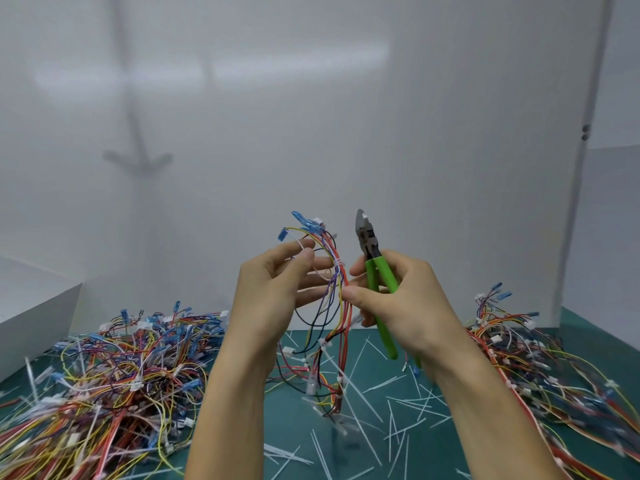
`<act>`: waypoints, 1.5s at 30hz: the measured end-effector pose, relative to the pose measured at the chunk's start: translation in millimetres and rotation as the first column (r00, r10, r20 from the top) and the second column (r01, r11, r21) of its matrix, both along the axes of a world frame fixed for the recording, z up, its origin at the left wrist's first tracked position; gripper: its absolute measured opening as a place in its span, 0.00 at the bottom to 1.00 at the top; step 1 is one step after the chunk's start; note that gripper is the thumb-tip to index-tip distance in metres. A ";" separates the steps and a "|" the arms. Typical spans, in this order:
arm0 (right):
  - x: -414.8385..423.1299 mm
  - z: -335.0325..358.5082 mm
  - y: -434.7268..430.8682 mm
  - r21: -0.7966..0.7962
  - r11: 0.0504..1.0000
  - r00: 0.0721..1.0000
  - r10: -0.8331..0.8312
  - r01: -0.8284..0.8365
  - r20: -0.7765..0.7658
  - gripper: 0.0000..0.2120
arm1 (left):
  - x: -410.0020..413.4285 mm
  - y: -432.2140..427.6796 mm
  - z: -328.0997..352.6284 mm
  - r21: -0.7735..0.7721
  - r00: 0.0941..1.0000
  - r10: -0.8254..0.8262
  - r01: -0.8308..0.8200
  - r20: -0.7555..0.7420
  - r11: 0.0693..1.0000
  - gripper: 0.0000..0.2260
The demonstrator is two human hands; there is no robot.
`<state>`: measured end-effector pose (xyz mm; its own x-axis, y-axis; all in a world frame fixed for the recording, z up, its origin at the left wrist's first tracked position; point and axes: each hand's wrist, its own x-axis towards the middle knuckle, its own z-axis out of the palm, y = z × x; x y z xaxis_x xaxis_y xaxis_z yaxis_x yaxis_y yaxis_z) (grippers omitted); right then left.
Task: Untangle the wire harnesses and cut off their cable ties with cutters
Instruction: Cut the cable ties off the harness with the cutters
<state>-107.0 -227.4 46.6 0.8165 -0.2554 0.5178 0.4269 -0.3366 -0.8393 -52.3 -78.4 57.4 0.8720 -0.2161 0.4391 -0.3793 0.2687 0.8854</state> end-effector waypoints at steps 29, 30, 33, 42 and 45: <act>1.3 0.6 -12.8 0.169 0.977 0.968 -0.159 0.127 0.195 0.10 | 1.0 4.9 -7.4 0.467 0.966 -0.220 0.133 0.136 0.874 0.02; 2.5 0.1 -13.2 0.160 0.977 0.966 -0.170 0.139 0.194 0.10 | 1.4 5.1 -7.5 0.467 0.966 -0.216 0.127 0.141 0.875 0.03; 5.8 -1.9 -13.9 0.127 0.976 0.962 -0.198 0.175 0.191 0.10 | 2.0 7.2 -7.5 0.501 0.962 -0.245 0.157 0.116 0.851 0.06; 12.2 -6.9 -10.7 -0.008 0.968 0.954 -0.245 0.250 0.175 0.07 | 3.5 12.9 -11.9 0.324 0.930 -0.365 0.362 -0.053 0.874 0.05; 12.4 -6.9 -9.8 -0.005 0.975 0.963 -0.220 0.224 0.153 0.06 | 4.7 12.4 -11.9 0.223 0.920 -0.371 0.390 -0.123 0.893 0.05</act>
<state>-94.6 -237.1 39.7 0.6528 -0.4085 0.6379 0.4603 -0.4549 -0.7624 -47.7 -66.0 45.5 0.7301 -0.6280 0.2694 -0.2205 0.1567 0.9627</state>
